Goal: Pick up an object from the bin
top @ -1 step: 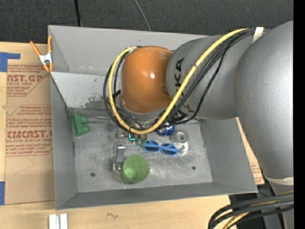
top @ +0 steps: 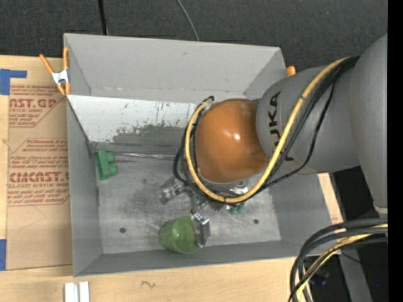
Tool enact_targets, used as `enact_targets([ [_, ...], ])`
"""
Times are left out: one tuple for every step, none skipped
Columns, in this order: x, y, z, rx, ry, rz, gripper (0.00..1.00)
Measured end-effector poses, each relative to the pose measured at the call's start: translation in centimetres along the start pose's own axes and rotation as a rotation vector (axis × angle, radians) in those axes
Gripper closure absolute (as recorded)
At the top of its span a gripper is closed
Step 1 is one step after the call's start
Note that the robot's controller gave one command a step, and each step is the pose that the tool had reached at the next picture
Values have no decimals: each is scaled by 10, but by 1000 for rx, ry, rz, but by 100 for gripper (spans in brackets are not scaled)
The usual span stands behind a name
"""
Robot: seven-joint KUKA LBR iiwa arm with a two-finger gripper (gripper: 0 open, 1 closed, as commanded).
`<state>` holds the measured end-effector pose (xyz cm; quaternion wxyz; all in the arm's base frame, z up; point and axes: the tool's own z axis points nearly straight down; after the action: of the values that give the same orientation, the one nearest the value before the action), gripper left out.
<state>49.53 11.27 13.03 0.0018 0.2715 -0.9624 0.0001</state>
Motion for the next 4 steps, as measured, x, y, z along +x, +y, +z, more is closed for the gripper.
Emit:
enact_targets([
  [2,27,-11,-1,-4,-177,0],
  [12,3,15,0,-2,-547,0],
  [14,-16,59,0,-5,-544,0],
  [39,-38,58,5,-16,-693,0],
])
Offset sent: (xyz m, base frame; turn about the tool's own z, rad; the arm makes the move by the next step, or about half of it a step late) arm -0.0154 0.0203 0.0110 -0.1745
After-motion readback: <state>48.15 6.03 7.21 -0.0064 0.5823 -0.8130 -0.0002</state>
